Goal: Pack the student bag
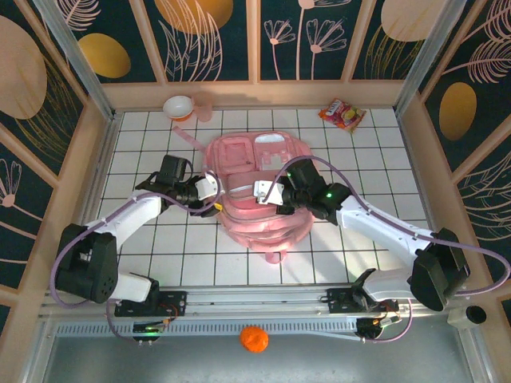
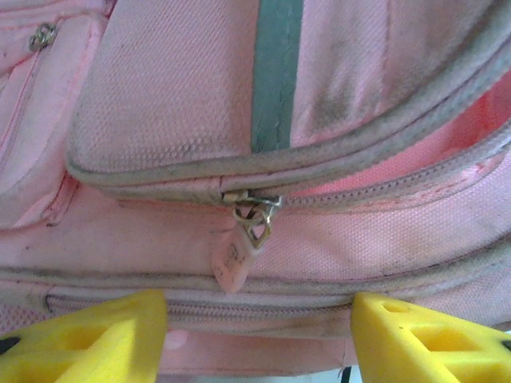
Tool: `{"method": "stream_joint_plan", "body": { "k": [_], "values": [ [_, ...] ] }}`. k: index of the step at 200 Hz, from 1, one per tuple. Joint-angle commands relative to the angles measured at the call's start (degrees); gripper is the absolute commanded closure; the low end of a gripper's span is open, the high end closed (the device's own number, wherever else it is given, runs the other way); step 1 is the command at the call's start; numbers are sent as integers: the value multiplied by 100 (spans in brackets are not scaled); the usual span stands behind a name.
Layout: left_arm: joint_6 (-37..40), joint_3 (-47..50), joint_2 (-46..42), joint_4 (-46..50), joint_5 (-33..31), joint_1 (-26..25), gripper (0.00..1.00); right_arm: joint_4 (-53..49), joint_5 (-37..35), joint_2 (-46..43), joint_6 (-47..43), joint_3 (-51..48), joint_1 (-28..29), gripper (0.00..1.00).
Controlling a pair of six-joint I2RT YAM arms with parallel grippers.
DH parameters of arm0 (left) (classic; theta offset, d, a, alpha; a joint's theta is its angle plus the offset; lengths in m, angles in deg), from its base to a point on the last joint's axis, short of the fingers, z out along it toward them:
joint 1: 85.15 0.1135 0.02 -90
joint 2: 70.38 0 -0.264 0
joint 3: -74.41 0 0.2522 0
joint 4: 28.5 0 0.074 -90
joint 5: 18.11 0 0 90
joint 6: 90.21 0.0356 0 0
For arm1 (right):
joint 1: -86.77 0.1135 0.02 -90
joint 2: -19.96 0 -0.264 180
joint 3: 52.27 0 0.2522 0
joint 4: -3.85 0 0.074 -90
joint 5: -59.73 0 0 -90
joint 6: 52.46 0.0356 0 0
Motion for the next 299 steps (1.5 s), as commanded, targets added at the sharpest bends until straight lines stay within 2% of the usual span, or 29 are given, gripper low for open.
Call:
{"method": "stream_joint_plan", "body": {
  "k": [1, 32, 55, 79, 132, 149, 166, 178, 197, 200, 210, 221, 251, 281, 299],
  "values": [
    [309, -256, 164, -189, 858, 35, 46, 17, 164, -120, 5, 175, -35, 100],
    [188, -190, 389, -396, 1440, -9, 60, 13, 159, -107, 39, 164, -35, 100],
    [66, -256, 437, -237, 1460, -77, 78, 67, 42, -43, 235, 216, -53, 100],
    [-267, -154, 222, -48, 1459, -170, 88, 310, -192, 83, 675, 205, -69, 100],
    [-1598, 345, -250, -303, 1546, -753, 92, 943, -405, 170, 1163, -121, -62, 100],
    [-2029, 362, -285, -322, 1461, -852, 97, 980, -458, 148, 1214, -196, -49, 100],
    [-2540, 419, -383, -408, 1424, -900, 97, 992, -450, 94, 1281, -298, -10, 100],
    [-2970, 520, -523, -547, 1297, -920, 99, 939, -392, 50, 1361, -375, 8, 100],
    [-3427, 709, -769, -699, 752, -925, 100, 525, -184, -24, 1688, -295, 9, 100],
    [-3462, 736, -798, -720, 686, -916, 100, 422, -146, -43, 1783, -256, 9, 97],
    [-3577, 793, -847, -778, 432, -924, 100, 178, -74, -135, 2439, -94, 0, 87],
    [-3706, 787, -812, -812, 254, -921, 100, 5, 3, -287, 3374, 66, 0, 83],
    [-3892, 728, -642, -880, 211, -927, 100, -229, 406, -804, 6575, 235, 72, 78],
    [-3899, 710, -672, -891, 133, -920, 100, -26, 80, -1104, 9816, -2, 309, 78],
    [-3900, 702, -691, -891, 111, -922, 100, 492, -119, -1074, 11352, -355, 656, 75]
  ]
}}
